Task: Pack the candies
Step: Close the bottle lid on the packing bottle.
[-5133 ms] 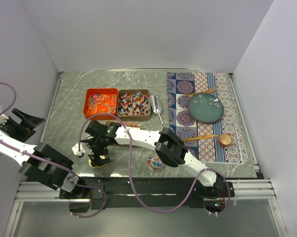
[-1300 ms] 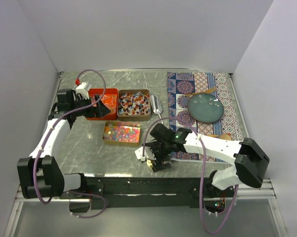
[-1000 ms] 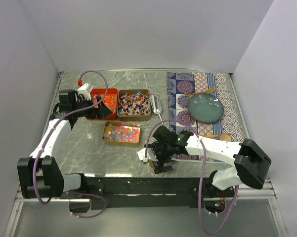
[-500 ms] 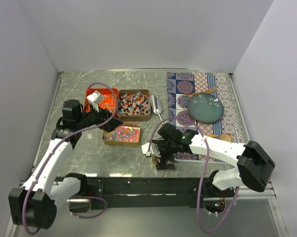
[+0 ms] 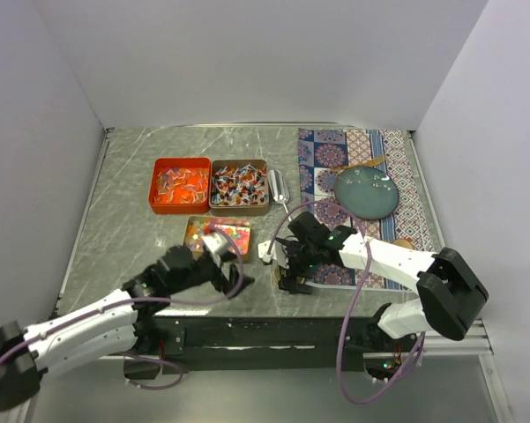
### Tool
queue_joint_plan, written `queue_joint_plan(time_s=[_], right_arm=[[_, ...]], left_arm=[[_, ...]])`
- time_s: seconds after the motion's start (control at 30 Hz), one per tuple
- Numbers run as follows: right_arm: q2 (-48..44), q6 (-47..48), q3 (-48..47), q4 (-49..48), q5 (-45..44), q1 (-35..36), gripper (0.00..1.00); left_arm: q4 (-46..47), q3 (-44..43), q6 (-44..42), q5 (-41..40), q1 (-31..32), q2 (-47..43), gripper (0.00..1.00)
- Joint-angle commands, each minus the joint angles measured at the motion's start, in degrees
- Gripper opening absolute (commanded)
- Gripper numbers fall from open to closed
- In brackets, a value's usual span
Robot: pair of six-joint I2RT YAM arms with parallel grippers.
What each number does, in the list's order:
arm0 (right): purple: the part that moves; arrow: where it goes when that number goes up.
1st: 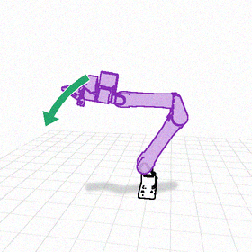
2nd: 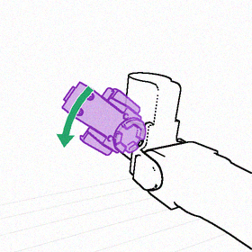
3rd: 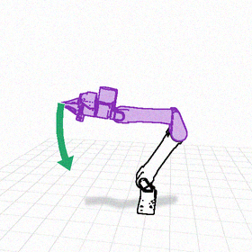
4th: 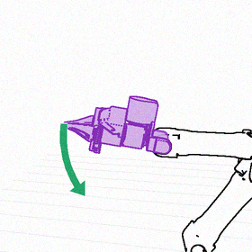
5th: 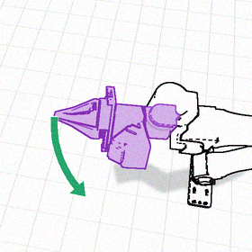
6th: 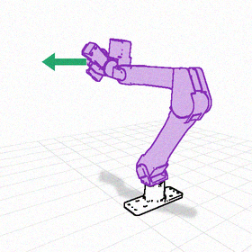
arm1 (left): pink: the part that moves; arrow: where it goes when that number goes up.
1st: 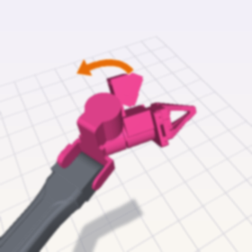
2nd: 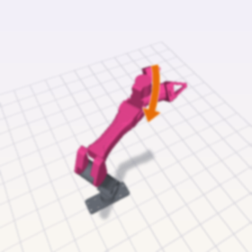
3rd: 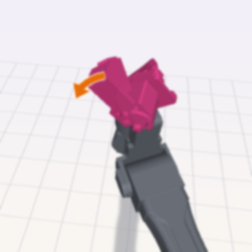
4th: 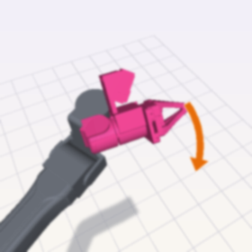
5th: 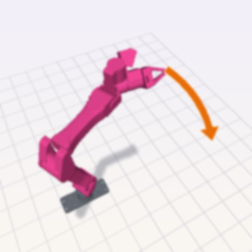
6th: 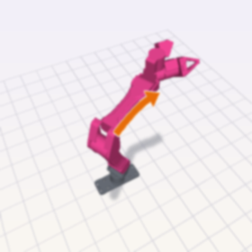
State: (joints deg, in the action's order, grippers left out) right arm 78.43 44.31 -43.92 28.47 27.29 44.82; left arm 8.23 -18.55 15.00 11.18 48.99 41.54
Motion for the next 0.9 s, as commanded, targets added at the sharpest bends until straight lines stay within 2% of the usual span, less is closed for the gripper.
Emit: queue_joint_plan(time_s=[0.0, 0.17, 0.3, 0.43, 0.63, 0.87], right_arm=[[0.7, -1.8, -1.5, -2.1, 0.4, -1.1, 1.00], [1.5, -5.1, -2.5, -1.8, 2.1, -1.8, 1.00], [0.8, -10.2, -2.1, -2.9, 4.3, -2.4, 1.00], [-0.3, -13.1, 0.0, -5.4, 6.0, -2.4, 1.00], [0.6, -15.2, -0.3, -6.6, 3.7, -2.4, 1.00], [-0.9, -14.5, 2.4, -8.1, -2.1, -1.5, 1.00]], left_arm=[[12.4, 3.9, -2.6, -11.0, 10.3, 1.3, 0.97], [18.5, 7.6, -4.6, -10.9, 16.0, 3.9, 0.97], [26.4, 8.2, -8.6, -14.0, 20.4, 11.7, 0.97], [32.1, 7.2, -9.7, -15.6, 21.3, 23.6, 0.97], [44.9, 5.5, -12.4, -16.1, 22.4, 40.1, 0.97], [55.3, 6.2, -10.8, -16.5, 21.6, 49.5, 0.97]])
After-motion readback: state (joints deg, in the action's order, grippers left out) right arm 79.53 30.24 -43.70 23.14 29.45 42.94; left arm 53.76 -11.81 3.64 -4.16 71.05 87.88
